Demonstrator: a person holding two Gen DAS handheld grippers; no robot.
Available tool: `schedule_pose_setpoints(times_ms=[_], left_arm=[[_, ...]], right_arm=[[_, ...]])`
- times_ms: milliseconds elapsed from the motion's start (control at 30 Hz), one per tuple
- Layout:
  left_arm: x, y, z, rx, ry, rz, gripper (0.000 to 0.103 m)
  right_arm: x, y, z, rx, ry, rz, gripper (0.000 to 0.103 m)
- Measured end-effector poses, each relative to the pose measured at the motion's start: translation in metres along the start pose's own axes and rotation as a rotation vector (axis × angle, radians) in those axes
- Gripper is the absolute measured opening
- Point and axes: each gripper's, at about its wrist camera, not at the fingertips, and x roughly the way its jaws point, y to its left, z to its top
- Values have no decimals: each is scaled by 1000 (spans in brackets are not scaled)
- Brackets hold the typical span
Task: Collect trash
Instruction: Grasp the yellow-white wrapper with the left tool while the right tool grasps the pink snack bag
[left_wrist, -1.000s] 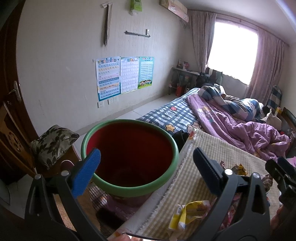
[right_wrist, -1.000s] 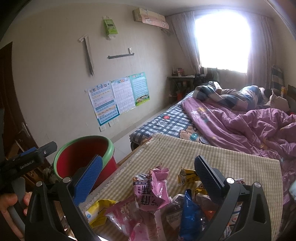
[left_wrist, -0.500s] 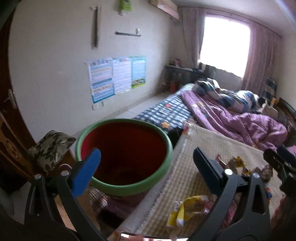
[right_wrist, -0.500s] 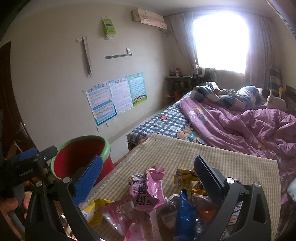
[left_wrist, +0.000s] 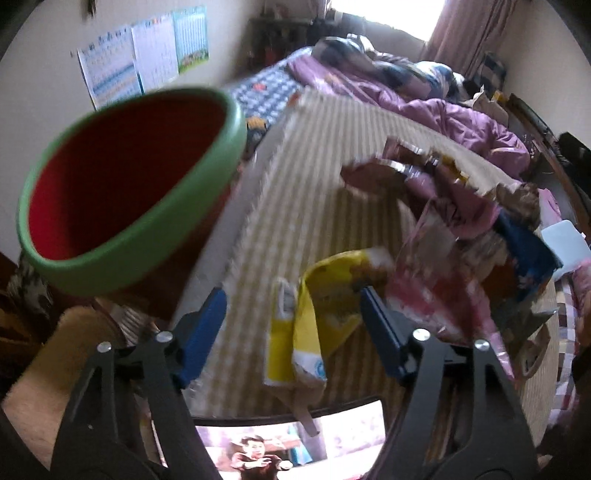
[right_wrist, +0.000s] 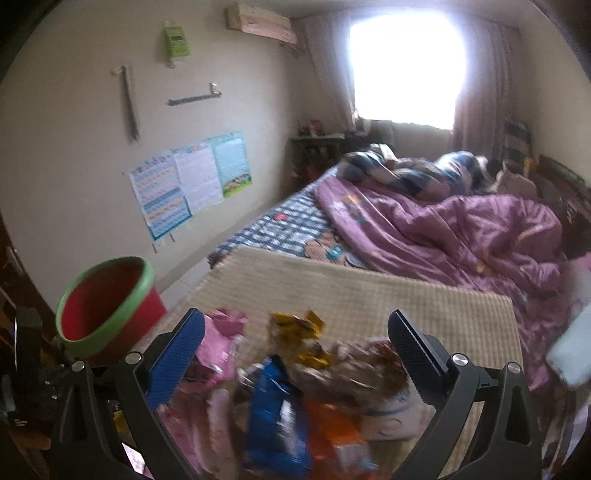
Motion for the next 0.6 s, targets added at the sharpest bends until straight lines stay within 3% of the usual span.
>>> schedule_pose_setpoints(times_ms=[100,233,600], left_arm=[[3,5,-1,-22,23,-29,45],[1,5,-2,-26,23,-42,26],[0,5,2,-32,14,-58,33]], right_arm=[[1,-12,-6,23,22,-12,96],[2,-11,-6,19,38,-6,96],[5,27,-4,-80,47,72,96]])
